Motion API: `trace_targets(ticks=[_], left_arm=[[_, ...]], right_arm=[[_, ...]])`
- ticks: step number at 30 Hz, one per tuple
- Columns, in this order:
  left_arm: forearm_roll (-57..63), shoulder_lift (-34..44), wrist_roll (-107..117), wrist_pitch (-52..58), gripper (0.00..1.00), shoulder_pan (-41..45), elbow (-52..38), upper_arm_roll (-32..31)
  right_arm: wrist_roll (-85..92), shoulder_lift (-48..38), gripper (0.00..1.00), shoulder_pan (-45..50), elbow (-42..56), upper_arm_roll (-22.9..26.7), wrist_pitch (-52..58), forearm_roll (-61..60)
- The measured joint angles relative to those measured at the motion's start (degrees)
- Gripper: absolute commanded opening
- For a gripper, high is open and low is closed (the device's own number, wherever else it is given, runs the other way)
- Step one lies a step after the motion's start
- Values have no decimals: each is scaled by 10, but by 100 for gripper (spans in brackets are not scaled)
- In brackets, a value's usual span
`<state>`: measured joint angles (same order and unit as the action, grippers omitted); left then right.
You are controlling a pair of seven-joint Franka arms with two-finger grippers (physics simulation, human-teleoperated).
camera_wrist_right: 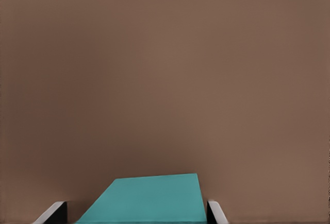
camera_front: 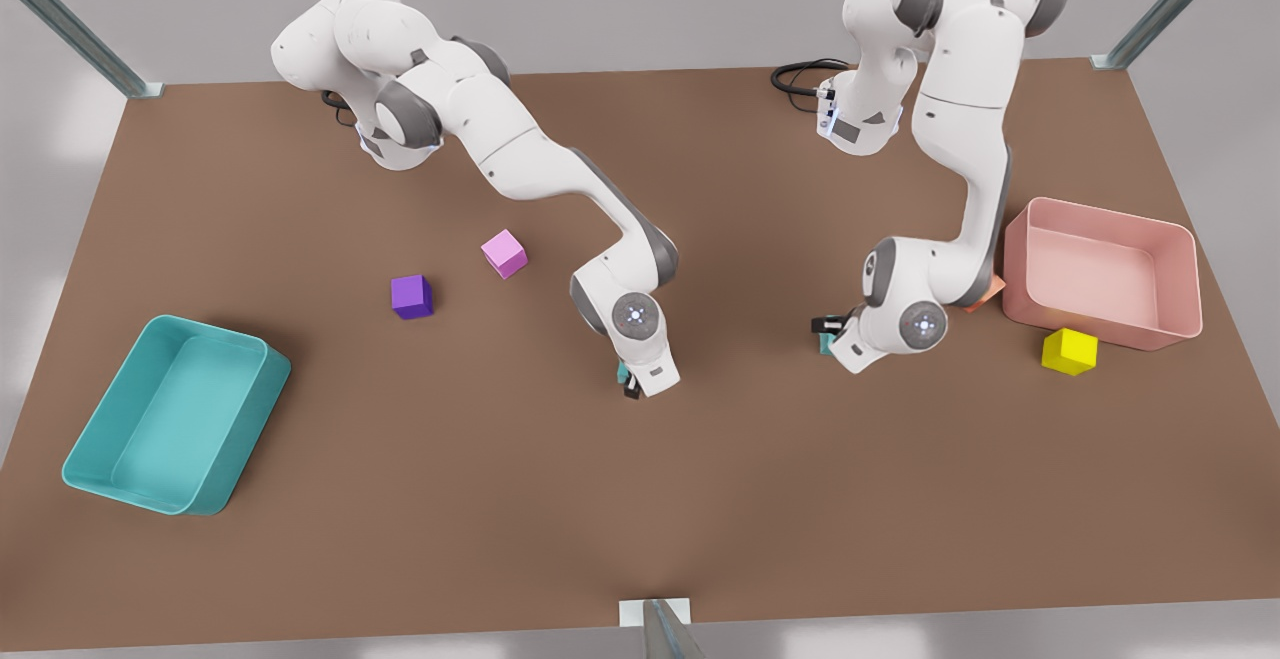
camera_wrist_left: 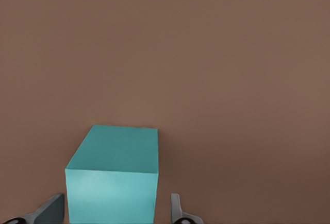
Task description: Stack the two blue cubes on top of each other
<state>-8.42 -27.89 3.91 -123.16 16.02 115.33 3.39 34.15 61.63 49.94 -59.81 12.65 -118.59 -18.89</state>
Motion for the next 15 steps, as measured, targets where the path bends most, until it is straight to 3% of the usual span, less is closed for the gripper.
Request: trace_targets(ticks=[3, 4, 5, 7, 10, 15], left_arm=[[0, -12, 1, -4, 100, 1, 0, 0], [0, -14, 1, -5, 83, 1, 0, 0], [0, -15, 2, -7, 56, 1, 0, 0], [4, -16, 5, -9, 52, 2, 0, 0], [8, -13, 10, -12, 56, 5, 0, 0], [10, 32, 23, 9, 56, 25, -41, -5]], right_arm=[[-8, -13, 100, -5, -3, 0, 9, -5], [-9, -21, 100, -12, -5, 0, 16, -6], [-9, -32, 100, -21, -5, 0, 25, -7], [-9, -60, 100, -43, -4, -1, 52, -9], [-4, -113, 100, -104, -2, 0, 127, -18], [27, -164, 100, -287, -5, 14, 287, -1]])
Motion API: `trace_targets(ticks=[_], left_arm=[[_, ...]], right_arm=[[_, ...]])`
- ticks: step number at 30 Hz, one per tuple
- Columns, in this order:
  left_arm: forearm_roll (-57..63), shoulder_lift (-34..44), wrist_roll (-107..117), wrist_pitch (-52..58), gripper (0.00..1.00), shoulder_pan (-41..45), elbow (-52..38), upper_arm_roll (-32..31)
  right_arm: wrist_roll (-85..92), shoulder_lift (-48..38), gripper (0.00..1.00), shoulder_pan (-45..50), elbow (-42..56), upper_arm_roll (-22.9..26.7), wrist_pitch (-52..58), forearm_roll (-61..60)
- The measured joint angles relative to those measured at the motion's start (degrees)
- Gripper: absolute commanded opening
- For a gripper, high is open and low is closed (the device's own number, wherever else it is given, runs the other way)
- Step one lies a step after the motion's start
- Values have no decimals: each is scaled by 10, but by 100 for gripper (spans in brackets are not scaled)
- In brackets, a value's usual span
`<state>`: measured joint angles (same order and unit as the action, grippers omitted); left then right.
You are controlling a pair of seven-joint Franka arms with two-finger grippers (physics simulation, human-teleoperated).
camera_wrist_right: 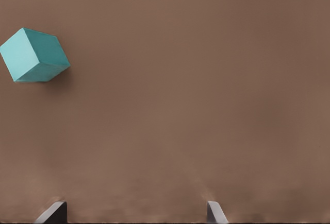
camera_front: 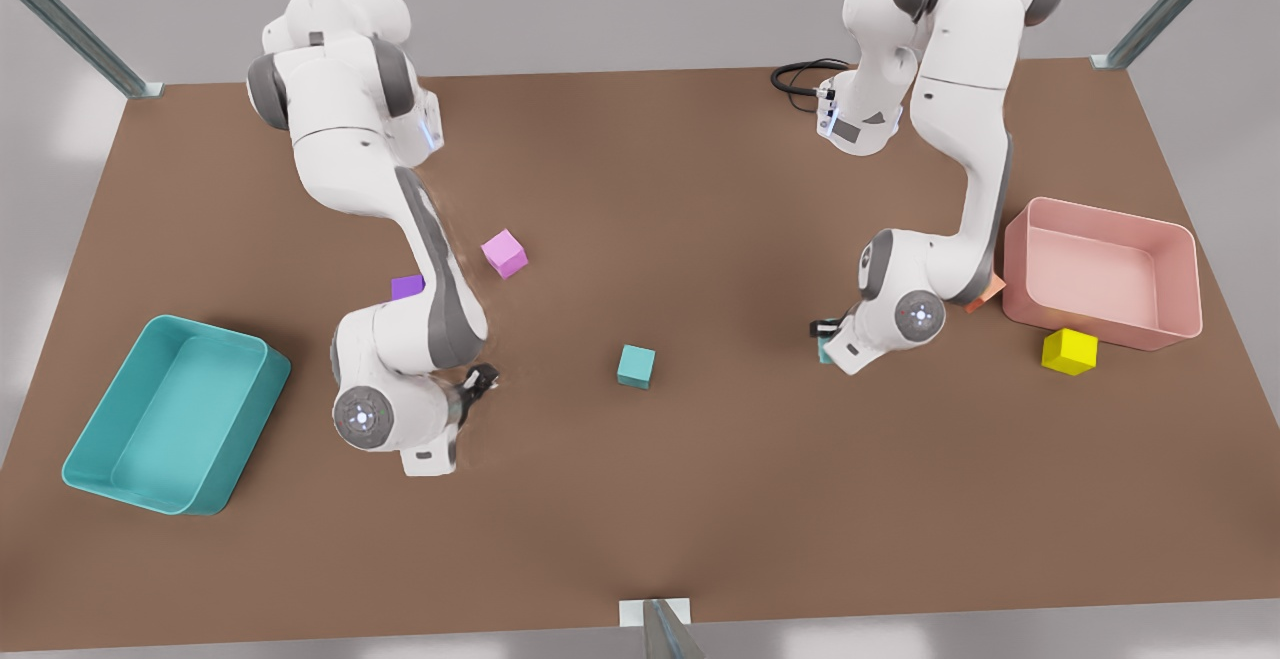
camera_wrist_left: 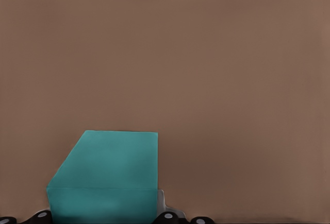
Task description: Stack the two blue cubes on top of each other
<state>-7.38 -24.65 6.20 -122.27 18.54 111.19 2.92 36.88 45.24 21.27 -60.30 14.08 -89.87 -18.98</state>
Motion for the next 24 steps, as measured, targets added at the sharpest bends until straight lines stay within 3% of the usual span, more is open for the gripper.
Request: trace_targets(ticks=[4, 6, 8, 15, 24], left_arm=[[-1, -42, 42, 79, 56, 86, -168, -7], [-3, -63, 68, 107, 56, 119, -214, -23], [-3, -104, 97, 127, 56, 154, -276, -29], [-4, -238, 193, 161, 56, 193, -464, -32], [-5, -270, 273, 172, 57, 214, -495, -43]], right_arm=[[17, -154, 100, -17, -12, 26, 82, 83], [-12, -298, 100, -21, -97, -27, 115, 107], [-42, -381, 100, -35, -157, -51, 138, 119], [-127, -364, 100, -37, -179, -68, 176, 169], [-199, -349, 100, -38, -179, -66, 176, 178]])
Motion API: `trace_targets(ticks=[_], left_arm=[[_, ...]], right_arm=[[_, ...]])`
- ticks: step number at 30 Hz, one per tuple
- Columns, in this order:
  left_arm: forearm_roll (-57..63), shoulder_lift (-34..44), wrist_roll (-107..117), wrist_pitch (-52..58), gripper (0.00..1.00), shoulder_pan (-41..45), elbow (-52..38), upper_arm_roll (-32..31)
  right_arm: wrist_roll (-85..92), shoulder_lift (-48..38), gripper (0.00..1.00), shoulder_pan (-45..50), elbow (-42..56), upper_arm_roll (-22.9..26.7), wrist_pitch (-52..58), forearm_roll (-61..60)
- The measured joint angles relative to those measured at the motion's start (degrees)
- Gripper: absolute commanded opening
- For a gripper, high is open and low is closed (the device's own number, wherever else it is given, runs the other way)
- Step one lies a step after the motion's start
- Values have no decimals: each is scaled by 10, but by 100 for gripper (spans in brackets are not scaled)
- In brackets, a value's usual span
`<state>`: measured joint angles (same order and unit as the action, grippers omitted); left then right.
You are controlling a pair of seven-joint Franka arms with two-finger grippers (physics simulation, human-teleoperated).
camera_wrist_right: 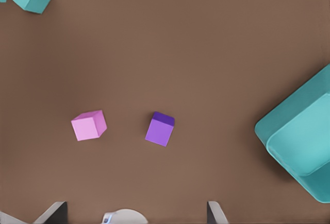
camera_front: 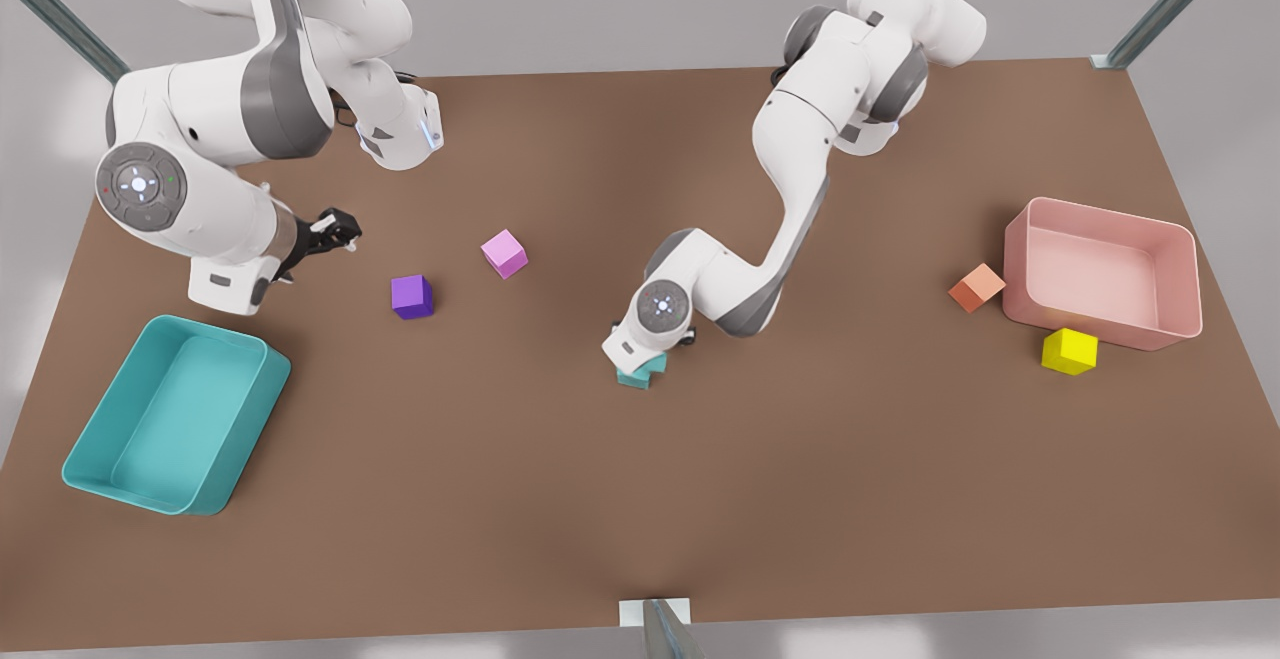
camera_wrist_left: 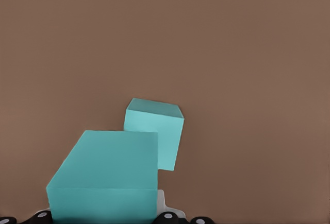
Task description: Stack the two blue cubes on top of each other
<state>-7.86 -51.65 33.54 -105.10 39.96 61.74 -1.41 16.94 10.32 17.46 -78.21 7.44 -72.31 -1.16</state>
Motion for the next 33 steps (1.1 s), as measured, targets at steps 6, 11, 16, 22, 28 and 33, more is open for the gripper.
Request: trace_targets(ticks=[6, 11, 16, 22, 28, 33], left_arm=[[-6, -14, 35, -3, 57, 9, -6, 0], [-9, -21, 56, -19, 57, 10, -8, -1], [-10, -29, 72, -31, 100, 12, -22, -1], [-16, -29, 83, -38, 100, 13, -22, 0], [-15, -26, 93, -37, 100, 12, -22, 0], [-15, -19, 100, -29, 100, 10, -22, 0]], right_arm=[[-32, 8, 100, 0, -3, 0, 0, 0], [-51, 10, 100, 0, -4, 1, -1, 0], [-66, 11, 100, -1, -14, 2, 0, 1], [-80, 14, 100, 0, -16, 2, 0, 1], [-90, 18, 100, 0, -17, 2, 0, 1], [-96, 19, 100, 0, -16, 2, 0, 1]])
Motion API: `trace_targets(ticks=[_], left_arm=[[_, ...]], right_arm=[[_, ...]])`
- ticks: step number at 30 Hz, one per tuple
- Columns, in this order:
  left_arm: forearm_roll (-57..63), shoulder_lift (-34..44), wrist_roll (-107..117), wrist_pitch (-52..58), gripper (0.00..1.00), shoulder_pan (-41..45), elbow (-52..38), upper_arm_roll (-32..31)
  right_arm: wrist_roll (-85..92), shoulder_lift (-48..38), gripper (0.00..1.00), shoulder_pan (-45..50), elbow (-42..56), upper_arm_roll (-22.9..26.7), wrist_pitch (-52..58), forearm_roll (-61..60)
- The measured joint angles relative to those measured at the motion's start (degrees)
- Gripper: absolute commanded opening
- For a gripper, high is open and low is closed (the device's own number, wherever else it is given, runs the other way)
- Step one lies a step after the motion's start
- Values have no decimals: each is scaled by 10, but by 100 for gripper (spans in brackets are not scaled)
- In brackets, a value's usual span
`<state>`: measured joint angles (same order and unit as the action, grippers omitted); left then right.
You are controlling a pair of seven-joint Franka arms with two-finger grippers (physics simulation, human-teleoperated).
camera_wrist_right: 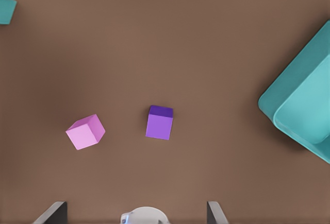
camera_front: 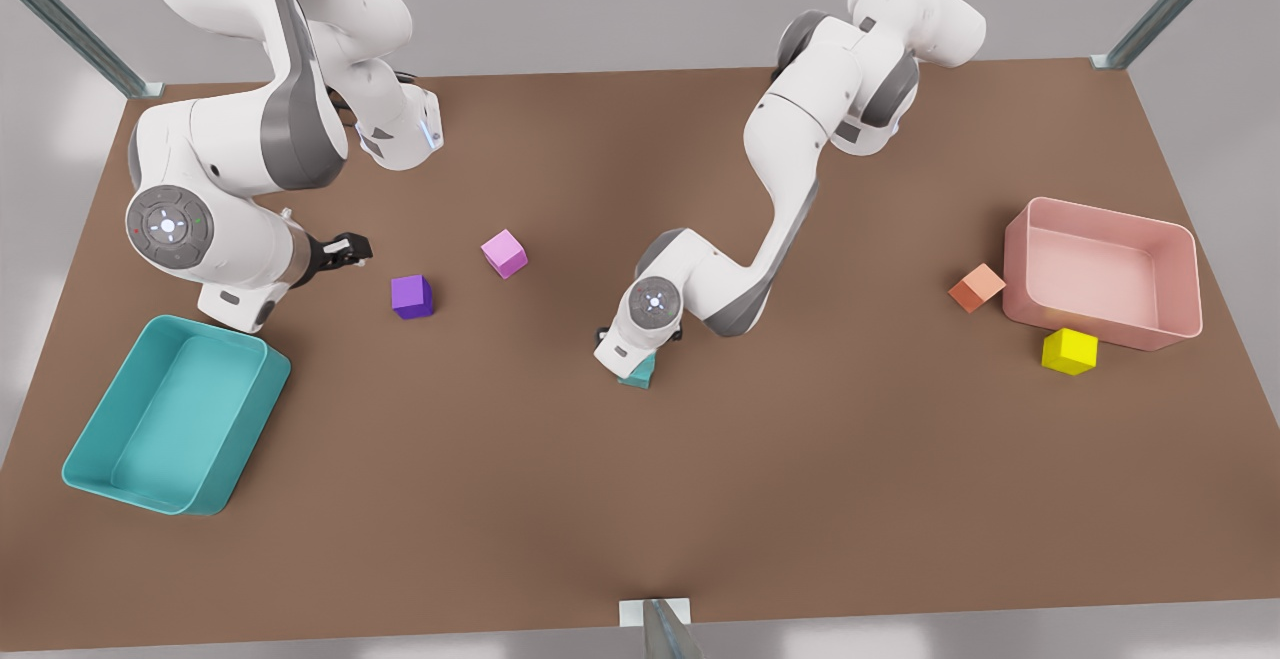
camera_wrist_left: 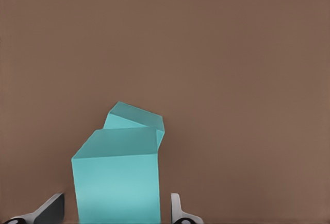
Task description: Stack the two blue cubes on top of each other
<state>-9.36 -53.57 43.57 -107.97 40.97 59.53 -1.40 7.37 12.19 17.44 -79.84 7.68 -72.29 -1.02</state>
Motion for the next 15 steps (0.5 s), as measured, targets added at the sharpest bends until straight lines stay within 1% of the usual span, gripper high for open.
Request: trace_targets(ticks=[6, 8, 9, 11, 13, 14, 15], left_arm=[[0, 23, 8, 37, 100, 0, 0, -4], [0, 46, 12, 60, 100, -3, 0, -6], [0, 84, 12, 87, 100, -35, 0, -7], [5, 166, 3, 150, 100, -148, 0, -7], [14, 218, -19, 212, 100, -255, 0, -7], [33, 249, -36, 236, 100, -285, 27, -8], [53, 306, -55, 244, 100, -304, 99, -10]], right_arm=[[-5, 0, 100, -2, 0, 1, 0, 0], [-6, 0, 100, -2, -1, 1, 0, 0], [-6, 0, 100, -2, -1, 1, 0, 0], [-7, -3, 100, -2, -1, 1, 0, 0], [-8, -8, 100, -3, -1, 2, 2, -1], [-8, -10, 100, -4, 0, 3, 2, -1], [-9, -11, 100, -4, 0, 3, 3, -1]])
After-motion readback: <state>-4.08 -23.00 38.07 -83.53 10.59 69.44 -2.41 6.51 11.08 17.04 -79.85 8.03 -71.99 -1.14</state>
